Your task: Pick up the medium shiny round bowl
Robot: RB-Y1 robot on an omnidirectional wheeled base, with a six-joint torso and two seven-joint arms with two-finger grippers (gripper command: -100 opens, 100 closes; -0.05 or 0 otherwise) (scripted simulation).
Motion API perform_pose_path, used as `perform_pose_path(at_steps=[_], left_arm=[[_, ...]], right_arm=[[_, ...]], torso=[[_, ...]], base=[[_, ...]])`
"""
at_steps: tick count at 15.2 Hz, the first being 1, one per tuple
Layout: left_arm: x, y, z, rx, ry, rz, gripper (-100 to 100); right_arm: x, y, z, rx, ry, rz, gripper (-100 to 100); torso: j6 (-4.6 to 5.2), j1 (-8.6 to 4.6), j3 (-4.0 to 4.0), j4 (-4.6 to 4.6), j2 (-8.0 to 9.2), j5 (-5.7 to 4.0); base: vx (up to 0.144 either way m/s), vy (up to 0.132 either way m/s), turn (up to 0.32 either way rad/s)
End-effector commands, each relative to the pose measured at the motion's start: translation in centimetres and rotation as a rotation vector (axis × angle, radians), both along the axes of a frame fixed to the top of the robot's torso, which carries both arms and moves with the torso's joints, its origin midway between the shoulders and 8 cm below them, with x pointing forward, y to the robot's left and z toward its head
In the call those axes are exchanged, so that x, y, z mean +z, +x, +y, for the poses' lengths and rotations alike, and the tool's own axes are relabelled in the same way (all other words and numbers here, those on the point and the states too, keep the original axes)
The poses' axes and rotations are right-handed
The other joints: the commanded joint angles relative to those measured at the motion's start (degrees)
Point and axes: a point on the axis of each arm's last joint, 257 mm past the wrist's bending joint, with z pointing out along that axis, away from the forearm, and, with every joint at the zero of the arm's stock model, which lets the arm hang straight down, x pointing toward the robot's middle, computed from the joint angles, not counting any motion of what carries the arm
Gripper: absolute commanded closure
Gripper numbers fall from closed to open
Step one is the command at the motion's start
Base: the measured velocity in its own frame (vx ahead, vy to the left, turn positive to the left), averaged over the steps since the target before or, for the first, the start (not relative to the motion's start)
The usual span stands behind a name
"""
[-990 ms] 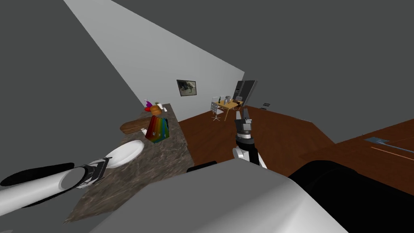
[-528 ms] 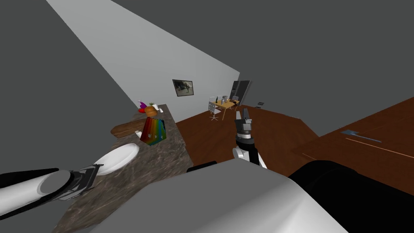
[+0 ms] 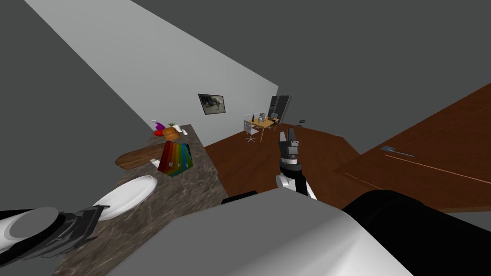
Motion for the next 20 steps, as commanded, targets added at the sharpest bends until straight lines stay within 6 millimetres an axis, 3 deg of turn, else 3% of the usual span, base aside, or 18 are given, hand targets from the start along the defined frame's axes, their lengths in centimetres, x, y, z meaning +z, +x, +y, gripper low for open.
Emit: perform_pose_path(at_steps=[1,14,15,20], left_arm=[[-0.2,-1.2,0.0,0.034,-0.038,0.028,-100],[0.1,-6.3,-0.8,0.176,-0.209,0.127,-100],[0.0,-5.8,-0.6,0.164,-0.193,0.118,-100],[-1.4,-7.0,0.3,0.144,-0.196,0.123,-100]], right_arm=[[0.0,0.0,0.0,0.0,0.0,0.0,0],[0.0,0.0,0.0,0.0,0.0,0.0,0],[0.0,0.0,0.0,0.0,0.0,0.0,0],[0.0,0.0,0.0,0.0,0.0,0.0,0]], torso=[[0.0,0.0,0.0,0.0,0.0,0.0],[0.02,0.04,0.0,0.0,0.0,0.01],[0.01,0.02,-0.01,0.0,-0.02,0.01],[-0.05,-0.17,-0.09,-0.03,-0.15,-0.02]], base=[[-0.013,0.012,-0.091],[-0.006,0.004,-0.117],[-0.005,0.004,-0.029],[0.028,-0.033,0.098]])
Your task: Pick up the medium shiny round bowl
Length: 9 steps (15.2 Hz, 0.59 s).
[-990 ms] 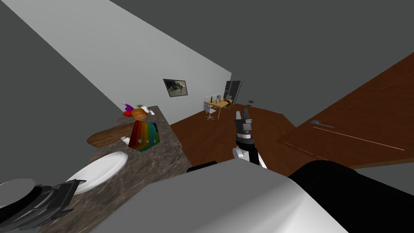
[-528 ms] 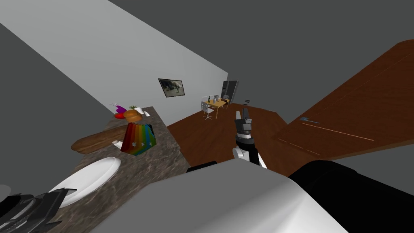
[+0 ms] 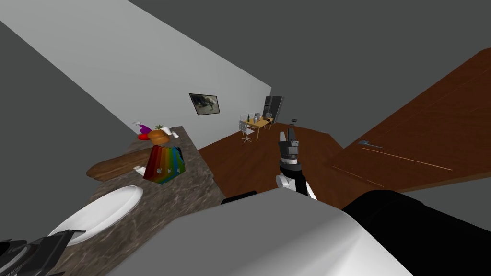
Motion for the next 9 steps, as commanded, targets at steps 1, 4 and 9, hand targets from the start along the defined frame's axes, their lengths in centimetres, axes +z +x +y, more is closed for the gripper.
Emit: perform_pose_path(at_steps=[1,4,9], left_arm=[[-0.6,-0.43,0.38,-0.01,0.001,0.001,-100],[-1.31,-1.02,0.82,-0.022,0.002,0.002,-100],[-0.54,-0.08,1.04,-0.026,0.015,-0.015,100]], right_arm=[[0.0,0.0,0.0,0.0,0.0,0.0,0],[0.0,0.0,0.0,0.0,0.0,0.0,0],[0.0,0.0,0.0,0.0,0.0,0.0,0]], torso=[[0.0,0.0,0.0,0.0,0.0,0.0],[-0.26,0.19,0.03,-0.08,0.14,0.24],[-0.55,0.48,0.18,-0.13,0.51,0.55]], base=[[0.022,-0.026,0.077],[0.022,-0.026,0.078],[0.004,-0.004,0.003]])
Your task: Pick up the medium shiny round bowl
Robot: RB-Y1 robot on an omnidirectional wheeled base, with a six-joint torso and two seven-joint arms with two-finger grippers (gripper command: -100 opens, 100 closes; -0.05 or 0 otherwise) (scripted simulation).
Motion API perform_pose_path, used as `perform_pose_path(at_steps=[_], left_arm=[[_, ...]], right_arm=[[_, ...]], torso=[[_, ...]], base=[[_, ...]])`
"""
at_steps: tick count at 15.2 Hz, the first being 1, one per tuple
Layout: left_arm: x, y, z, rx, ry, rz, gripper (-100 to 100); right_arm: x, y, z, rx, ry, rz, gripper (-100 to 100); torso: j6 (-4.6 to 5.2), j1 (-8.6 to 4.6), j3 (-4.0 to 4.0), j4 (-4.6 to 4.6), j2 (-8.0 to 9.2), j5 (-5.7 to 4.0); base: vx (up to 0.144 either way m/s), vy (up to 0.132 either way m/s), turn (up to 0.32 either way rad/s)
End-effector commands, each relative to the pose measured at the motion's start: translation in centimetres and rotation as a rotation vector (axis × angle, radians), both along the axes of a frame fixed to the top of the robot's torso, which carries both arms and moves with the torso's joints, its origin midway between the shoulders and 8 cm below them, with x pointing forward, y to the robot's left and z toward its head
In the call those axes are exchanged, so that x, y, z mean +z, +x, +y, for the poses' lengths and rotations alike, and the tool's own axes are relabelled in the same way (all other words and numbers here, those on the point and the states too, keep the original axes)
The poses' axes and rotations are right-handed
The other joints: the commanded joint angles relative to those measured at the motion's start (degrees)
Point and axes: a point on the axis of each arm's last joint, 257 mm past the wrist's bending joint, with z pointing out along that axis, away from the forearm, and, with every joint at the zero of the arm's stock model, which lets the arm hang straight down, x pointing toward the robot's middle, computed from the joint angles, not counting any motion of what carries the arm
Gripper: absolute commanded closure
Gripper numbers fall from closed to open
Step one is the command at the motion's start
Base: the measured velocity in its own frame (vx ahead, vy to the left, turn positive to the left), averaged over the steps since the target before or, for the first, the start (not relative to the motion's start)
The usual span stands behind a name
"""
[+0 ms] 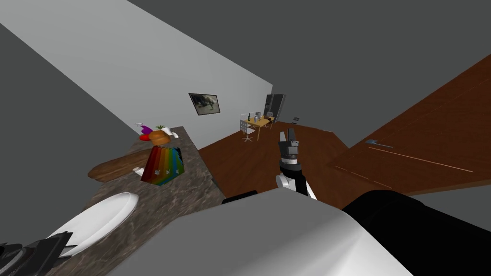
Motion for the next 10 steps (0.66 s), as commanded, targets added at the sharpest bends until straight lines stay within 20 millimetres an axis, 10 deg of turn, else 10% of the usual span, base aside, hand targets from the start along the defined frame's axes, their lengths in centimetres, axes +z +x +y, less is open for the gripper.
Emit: perform_pose_path(at_steps=[1,10], left_arm=[[0.0,0.0,0.0,0.0,0.0,0.0,100],[1.4,0.8,-1.4,0.036,-0.012,0.013,100]], right_arm=[[0.0,0.0,0.0,0.0,0.0,0.0,0],[0.0,0.0,0.0,0.0,0.0,0.0,0]], torso=[[0.0,0.0,0.0,0.0,0.0,0.0],[0.0,0.14,0.07,0.06,0.09,-0.04]], base=[[0.0,0.0,0.0],[-0.024,0.031,-0.093]])
